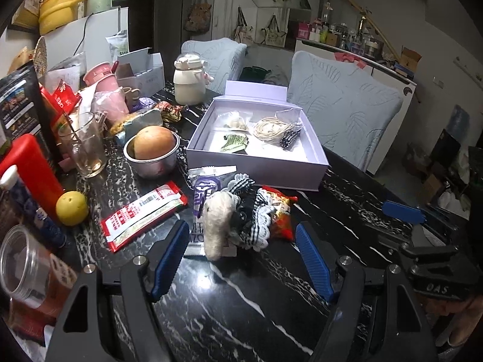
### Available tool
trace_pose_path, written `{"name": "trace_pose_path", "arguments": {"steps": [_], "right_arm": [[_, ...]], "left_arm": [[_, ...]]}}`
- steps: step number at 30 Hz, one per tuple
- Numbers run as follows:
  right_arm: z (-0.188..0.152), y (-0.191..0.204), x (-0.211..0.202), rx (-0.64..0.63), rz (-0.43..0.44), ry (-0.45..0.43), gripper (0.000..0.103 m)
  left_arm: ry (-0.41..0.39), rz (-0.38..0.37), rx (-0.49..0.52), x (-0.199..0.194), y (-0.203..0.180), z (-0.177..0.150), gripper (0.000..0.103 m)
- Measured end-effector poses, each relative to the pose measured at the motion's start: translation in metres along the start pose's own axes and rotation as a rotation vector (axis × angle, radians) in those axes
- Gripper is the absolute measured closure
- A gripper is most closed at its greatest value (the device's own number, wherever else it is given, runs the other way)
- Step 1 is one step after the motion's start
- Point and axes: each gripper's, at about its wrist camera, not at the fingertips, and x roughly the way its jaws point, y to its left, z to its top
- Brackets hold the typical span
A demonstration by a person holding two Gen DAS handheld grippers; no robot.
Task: Organize soft objects
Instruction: 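Move the left gripper to the gingham lace scrunchie and grasp it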
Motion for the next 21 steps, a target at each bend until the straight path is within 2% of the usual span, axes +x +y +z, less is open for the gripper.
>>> {"name": "trace_pose_path", "arguments": {"steps": [10, 15, 18, 20, 21], "right_arm": [[0.009, -0.013, 0.028, 0.007, 0.004, 0.041, 0.032], [0.013, -0.018, 0.04, 0.012, 0.006, 0.06, 0.032], [0.014, -0.019, 0.045, 0.011, 0.003, 0.07, 0.032], [0.014, -0.019, 0.047, 0.012, 0.003, 0.075, 0.032], [0.014, -0.02, 0.047, 0.014, 0.003, 0.077, 0.032]], "left_arm": [[0.061, 0.005, 0.012, 0.051, 0.006, 0.015, 0.03], [0.116, -0.013, 0.017, 0.075, 0.006, 0.011, 0.03], [0.112, -0.02, 0.009, 0.08, 0.006, 0.007, 0.03], [0.09, -0.01, 0.015, 0.077, 0.005, 0.005, 0.045], [0.088, -0.008, 0.02, 0.076, 0.004, 0.005, 0.047]]}}
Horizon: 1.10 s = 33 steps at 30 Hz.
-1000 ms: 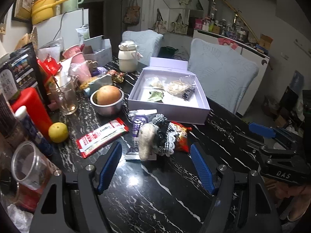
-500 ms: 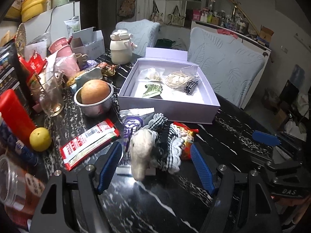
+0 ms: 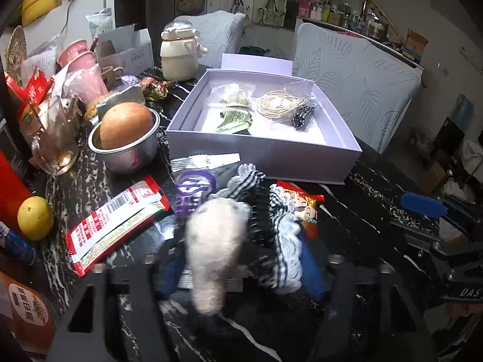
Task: Organize soft objects
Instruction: 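Move the left gripper to the gingham lace scrunchie and grasp it, then grasp the red cartoon snack packet with the right gripper while the left lifts the scrunchie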
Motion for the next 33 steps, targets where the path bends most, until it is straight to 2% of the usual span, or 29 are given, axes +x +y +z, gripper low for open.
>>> {"name": "trace_pose_path", "arguments": {"steps": [2, 4, 12, 20, 27, 31, 33], "right_arm": [[0.0, -0.001, 0.001, 0.005, 0.0, 0.003, 0.032], [0.0, -0.002, 0.003, 0.01, 0.0, 0.006, 0.032], [-0.005, 0.003, 0.002, -0.001, 0.017, 0.016, 0.032], [-0.008, 0.02, 0.01, -0.035, 0.049, 0.046, 0.032], [-0.002, 0.036, 0.029, -0.065, 0.067, 0.071, 0.032], [0.004, 0.045, 0.043, -0.086, 0.063, 0.083, 0.032], [0.008, 0.047, 0.05, -0.086, 0.064, 0.087, 0.032]], "left_arm": [[-0.002, -0.015, 0.0, -0.002, -0.001, -0.002, 0.054], [-0.006, -0.019, -0.009, -0.006, 0.0, -0.005, 0.056], [-0.027, -0.012, -0.024, -0.045, 0.001, -0.022, 0.056], [-0.024, 0.046, -0.066, -0.074, 0.013, -0.05, 0.056], [0.001, 0.081, -0.118, -0.067, 0.03, -0.065, 0.056], [0.015, 0.041, -0.137, -0.059, 0.038, -0.066, 0.056], [0.034, 0.024, -0.141, -0.052, 0.04, -0.066, 0.052]]}}
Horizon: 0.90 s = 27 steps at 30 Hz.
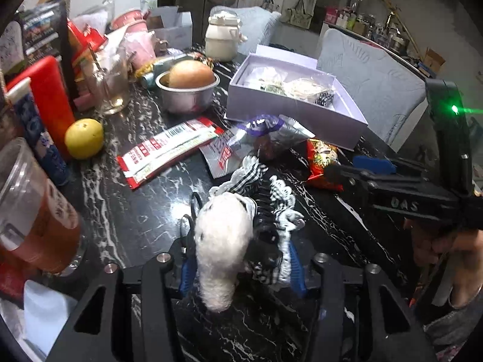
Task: Organize soft objects
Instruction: 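Grasp the red cartoon snack packet with the right gripper while the left lifts the scrunchie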
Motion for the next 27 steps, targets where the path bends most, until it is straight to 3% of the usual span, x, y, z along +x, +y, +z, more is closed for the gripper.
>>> {"name": "trace_pose_path", "arguments": {"steps": [6, 10, 13, 15, 22, 27], "right_arm": [[0.014, -0.003, 0.025, 0.023, -0.017, 0.034, 0.032], [0.019, -0.005, 0.039, 0.034, -0.018, 0.064, 0.035], [0.021, -0.004, 0.043, 0.021, -0.038, 0.065, 0.063], [0.021, -0.003, 0.044, 0.01, -0.033, 0.07, 0.069], [0.007, -0.002, 0.03, 0.025, -0.015, 0.072, 0.07], [-0.013, -0.005, 0.009, 0.032, 0.007, 0.068, 0.07]], "left_arm": [[0.141, -0.035, -0.047, 0.034, 0.008, -0.003, 0.045], [0.1, -0.036, -0.034, 0.035, 0.009, -0.002, 0.044], [0.083, -0.041, -0.028, 0.035, 0.008, -0.002, 0.044], [0.078, -0.052, -0.024, 0.035, 0.008, -0.001, 0.044], [0.056, -0.062, -0.036, 0.035, 0.011, -0.001, 0.044], [0.03, -0.022, -0.067, 0.025, 0.004, -0.01, 0.055]]}}
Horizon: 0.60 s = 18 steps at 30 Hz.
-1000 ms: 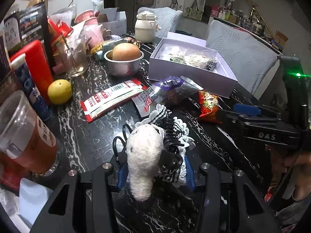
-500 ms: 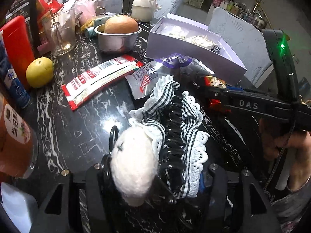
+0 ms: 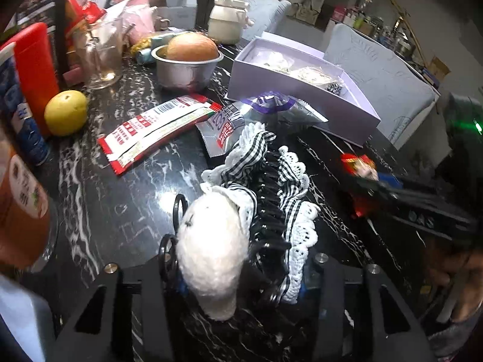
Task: Organize soft objects
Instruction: 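Grasp the red cartoon snack packet with the right gripper while the left lifts the scrunchie, then carry the scrunchie with the left gripper into the gift box while the right carries the snack packet there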
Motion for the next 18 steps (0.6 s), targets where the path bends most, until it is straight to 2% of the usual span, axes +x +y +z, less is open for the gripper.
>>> {"name": "trace_pose_path", "arguments": {"steps": [3, 6, 11, 18], "right_arm": [[-0.013, 0.001, -0.015, -0.009, 0.002, -0.024, 0.07], [-0.028, 0.005, -0.034, -0.032, 0.016, -0.054, 0.07], [-0.049, 0.015, -0.06, -0.069, 0.051, -0.088, 0.07], [-0.062, 0.029, -0.08, -0.08, 0.082, -0.14, 0.07]], "left_arm": [[-0.026, 0.058, -0.002, -0.012, -0.009, -0.008, 0.056], [-0.066, 0.081, -0.001, -0.028, -0.018, -0.019, 0.056], [-0.12, 0.078, -0.025, -0.052, -0.032, -0.033, 0.056], [-0.166, 0.07, 0.009, -0.083, -0.043, -0.044, 0.056]]}}
